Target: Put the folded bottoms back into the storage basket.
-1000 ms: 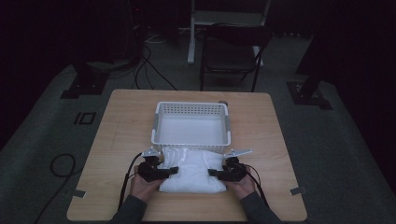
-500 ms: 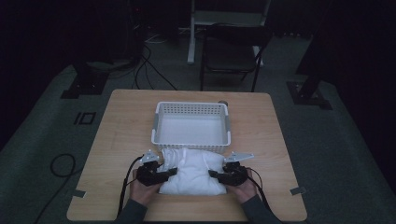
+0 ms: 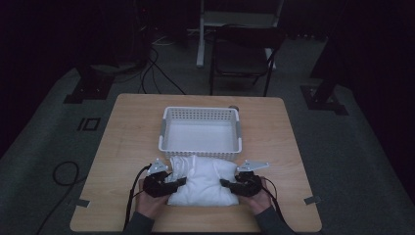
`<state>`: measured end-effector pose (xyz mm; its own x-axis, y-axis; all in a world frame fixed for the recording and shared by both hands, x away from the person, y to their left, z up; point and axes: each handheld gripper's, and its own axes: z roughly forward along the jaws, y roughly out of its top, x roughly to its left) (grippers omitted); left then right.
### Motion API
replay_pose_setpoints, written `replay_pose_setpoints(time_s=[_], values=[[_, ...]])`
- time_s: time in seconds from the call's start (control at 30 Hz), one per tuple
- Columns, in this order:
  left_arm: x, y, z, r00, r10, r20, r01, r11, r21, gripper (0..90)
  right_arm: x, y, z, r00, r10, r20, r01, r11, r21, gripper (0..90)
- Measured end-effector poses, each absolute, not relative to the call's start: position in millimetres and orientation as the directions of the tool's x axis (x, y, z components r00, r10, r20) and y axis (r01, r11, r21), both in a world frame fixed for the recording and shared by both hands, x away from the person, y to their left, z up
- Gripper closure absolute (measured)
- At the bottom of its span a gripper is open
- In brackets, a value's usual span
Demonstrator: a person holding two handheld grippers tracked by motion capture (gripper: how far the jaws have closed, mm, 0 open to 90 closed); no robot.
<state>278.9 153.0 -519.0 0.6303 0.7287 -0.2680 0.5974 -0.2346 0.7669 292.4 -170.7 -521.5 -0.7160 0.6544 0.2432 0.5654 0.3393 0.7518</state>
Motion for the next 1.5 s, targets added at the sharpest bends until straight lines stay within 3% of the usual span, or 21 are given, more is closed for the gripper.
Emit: replay_pose_setpoints(time_s=[1.5], values=[[265,154,-477,0.648,0.72,-0.248,0.527,-0.189,0.829,55.8,280,-177,-483,-0.743,0.643,0.188,0.48,0.315,0.819,68.6]])
